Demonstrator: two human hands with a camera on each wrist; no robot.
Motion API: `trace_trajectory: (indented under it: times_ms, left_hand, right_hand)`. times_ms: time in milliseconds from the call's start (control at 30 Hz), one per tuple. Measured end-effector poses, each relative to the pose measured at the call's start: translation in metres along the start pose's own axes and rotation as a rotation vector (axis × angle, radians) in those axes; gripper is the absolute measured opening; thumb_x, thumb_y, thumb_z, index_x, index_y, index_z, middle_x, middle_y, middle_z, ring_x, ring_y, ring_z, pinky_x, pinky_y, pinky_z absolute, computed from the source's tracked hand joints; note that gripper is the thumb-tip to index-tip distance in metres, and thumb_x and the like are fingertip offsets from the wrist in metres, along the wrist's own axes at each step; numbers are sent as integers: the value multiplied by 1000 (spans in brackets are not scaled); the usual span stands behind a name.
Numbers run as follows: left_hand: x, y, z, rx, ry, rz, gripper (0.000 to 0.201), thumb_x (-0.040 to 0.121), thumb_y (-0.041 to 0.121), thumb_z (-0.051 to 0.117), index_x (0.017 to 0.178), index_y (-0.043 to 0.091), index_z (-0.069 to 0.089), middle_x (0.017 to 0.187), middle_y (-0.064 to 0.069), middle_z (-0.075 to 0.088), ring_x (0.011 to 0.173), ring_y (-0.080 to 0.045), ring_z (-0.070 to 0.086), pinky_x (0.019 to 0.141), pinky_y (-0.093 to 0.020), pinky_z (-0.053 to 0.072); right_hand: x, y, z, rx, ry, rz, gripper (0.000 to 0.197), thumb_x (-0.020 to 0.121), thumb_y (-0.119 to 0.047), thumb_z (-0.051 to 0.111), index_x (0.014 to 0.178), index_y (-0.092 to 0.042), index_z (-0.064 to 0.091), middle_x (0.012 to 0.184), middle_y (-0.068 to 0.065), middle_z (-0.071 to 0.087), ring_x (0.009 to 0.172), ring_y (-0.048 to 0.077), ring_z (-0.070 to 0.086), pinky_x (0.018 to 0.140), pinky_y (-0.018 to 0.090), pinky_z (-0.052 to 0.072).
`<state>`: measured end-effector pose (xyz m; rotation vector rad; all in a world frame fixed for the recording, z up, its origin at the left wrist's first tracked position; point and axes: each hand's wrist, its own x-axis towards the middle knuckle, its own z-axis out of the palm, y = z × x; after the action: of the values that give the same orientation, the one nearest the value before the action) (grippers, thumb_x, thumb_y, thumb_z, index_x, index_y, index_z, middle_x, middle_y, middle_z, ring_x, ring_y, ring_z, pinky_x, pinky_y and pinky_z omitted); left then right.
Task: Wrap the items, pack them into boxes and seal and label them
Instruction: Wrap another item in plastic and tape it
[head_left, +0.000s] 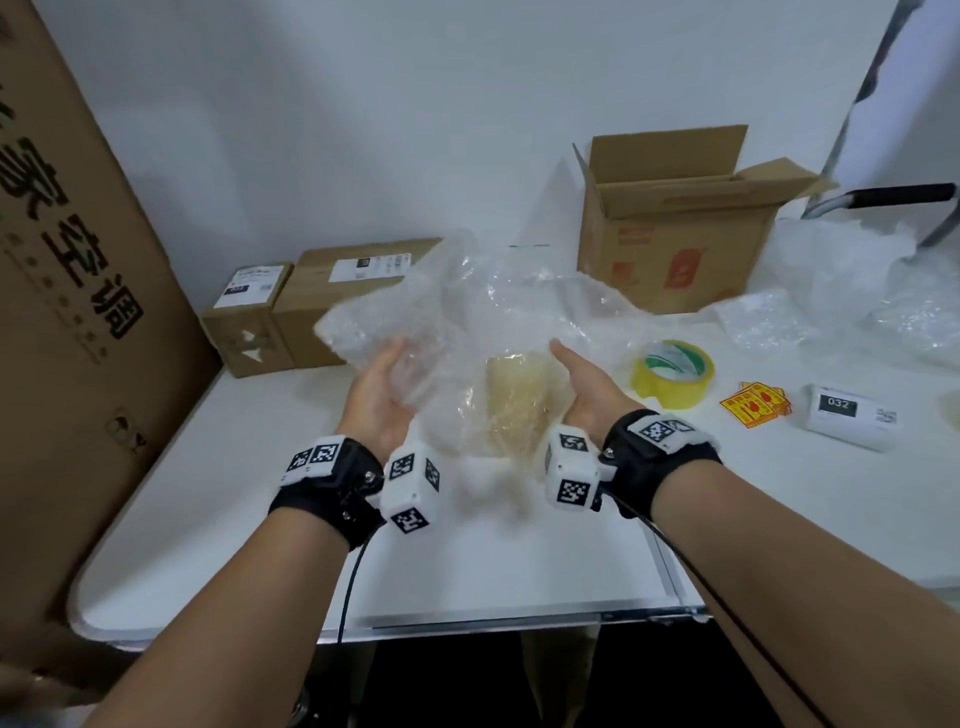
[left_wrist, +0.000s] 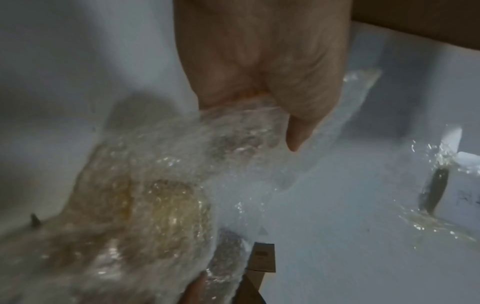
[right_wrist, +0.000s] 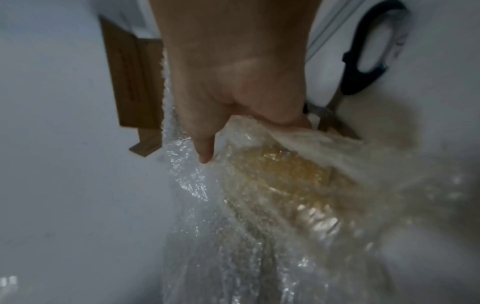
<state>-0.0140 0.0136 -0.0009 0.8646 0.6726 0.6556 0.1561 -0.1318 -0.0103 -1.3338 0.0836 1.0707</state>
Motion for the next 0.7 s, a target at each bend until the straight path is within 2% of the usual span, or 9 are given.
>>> trace_trajectory:
  times_ms: [67,100,200,300,400,433,500,600,700]
  left_hand:
    - [1,-2,-4,0,84,35,23,96,33,62,113,17,62,114,-6,69,99,-20,69,90,-41,56]
    - [0,-2,-4,-11,138,41,23,96,34,61,108,14,64,107,-7,71,95,-22,70,88,-42,57]
    - [1,-3,-5,-70,290,19,24,97,32,59,99,8,65,99,-13,71,94,-31,71,88,-50,56]
    - [6,-7,-9,-62,341,21,27,99,28,56,113,6,61,109,-15,69,94,-29,71,91,-49,56]
    - [8,-11,-16,-37,365,10,20,98,24,53,105,6,60,107,-17,70,85,-28,73,83,-46,58]
    - [8,-12,-18,-49,359,8,17,97,22,53,101,7,61,106,-19,70,83,-30,72,81,-49,58]
    - [6,-12,-23,-58,355,3,21,96,21,54,110,7,61,107,-17,70,83,-31,71,78,-48,59]
    - [5,-11,-35,29,406,31,37,94,22,59,127,5,57,100,-11,65,72,-23,64,59,-28,54]
    - [4,-6,-54,234,506,50,38,92,12,61,127,-3,58,92,-11,65,63,-16,56,42,-17,44]
  right_hand:
    - [-3,-5,6,-79,82,-98,107,76,-54,75,154,-15,12,157,16,23,139,45,30,107,67,27]
    - [-3,-7,8,-138,121,-130,101,83,-53,69,154,-13,9,159,14,20,143,42,24,111,63,23]
    - [10,-9,7,-284,244,-253,102,83,-50,69,153,-7,8,157,13,21,141,39,27,104,59,33]
    - [10,-4,9,-456,386,-495,105,83,-38,74,152,0,4,159,10,9,140,31,28,111,45,30]
    - [0,-6,7,-693,632,-805,89,80,-32,76,148,-8,24,152,10,20,133,29,34,108,44,32]
    - [-3,-8,7,-716,660,-904,80,79,-28,77,143,-13,32,147,8,26,128,28,37,105,43,34]
    - [-6,-12,9,-760,597,-1026,57,78,-20,74,128,-20,47,136,4,34,120,25,41,98,42,38]
    - [-4,-10,11,-934,480,-1015,31,83,-18,68,111,-24,57,128,1,38,118,24,40,95,40,35]
    - [3,-10,2,-811,523,-797,38,83,-21,67,118,-24,54,136,3,34,121,26,40,100,43,38]
